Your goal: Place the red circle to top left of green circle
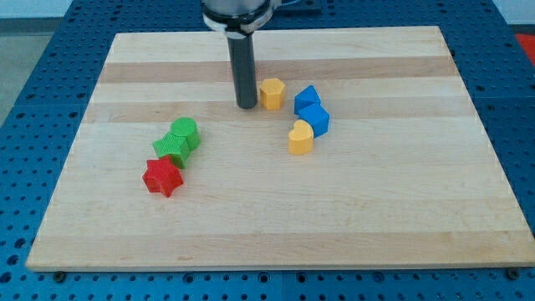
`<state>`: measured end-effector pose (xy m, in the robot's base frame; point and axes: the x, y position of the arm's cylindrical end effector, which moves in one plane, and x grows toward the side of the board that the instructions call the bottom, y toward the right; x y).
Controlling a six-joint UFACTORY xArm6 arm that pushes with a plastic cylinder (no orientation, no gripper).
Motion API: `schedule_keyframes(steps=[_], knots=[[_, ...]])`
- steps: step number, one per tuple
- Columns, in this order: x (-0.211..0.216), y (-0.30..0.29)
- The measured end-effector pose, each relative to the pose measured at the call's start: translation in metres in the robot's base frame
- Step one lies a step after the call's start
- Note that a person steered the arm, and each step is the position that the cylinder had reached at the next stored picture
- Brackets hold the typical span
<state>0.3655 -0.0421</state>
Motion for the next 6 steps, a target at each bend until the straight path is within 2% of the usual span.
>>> schedule_keyframes(steps=[3,4,6], knots=[[-0.02,0.05],[-0.029,0.027],[-0.113,0.039]])
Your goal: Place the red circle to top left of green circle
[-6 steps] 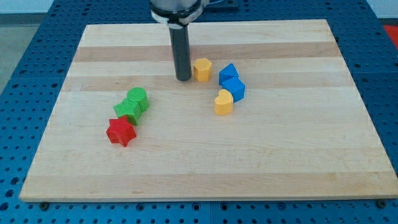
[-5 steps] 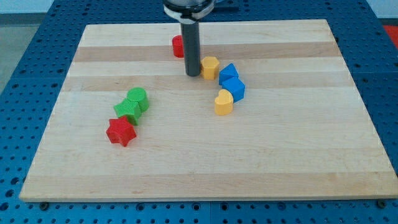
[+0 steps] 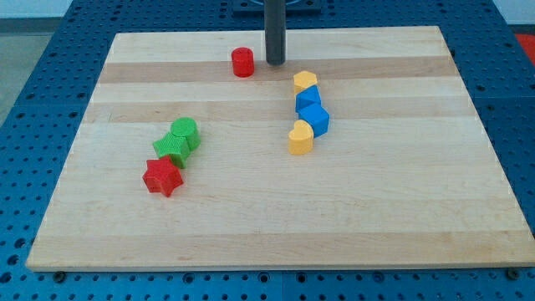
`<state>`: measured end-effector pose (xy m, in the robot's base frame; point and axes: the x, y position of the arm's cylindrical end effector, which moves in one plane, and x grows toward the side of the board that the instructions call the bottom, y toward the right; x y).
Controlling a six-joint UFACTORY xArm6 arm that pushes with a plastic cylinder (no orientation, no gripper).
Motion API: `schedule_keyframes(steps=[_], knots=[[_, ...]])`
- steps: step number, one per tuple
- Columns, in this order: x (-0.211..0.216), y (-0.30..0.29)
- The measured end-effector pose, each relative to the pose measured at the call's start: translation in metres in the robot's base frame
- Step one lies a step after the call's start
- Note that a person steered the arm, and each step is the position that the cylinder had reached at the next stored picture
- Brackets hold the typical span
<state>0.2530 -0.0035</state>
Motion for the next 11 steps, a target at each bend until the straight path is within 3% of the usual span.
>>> schedule_keyframes(steps=[1,3,4,6,8,9,10,11], knots=[[-0.015,-0.022],[0.06,-0.069],[0.078,-0.094],[0.074,-0.056],[0.113,-0.092],[0.117,-0.129],[0.117,-0.13],[0.081,-0.125]])
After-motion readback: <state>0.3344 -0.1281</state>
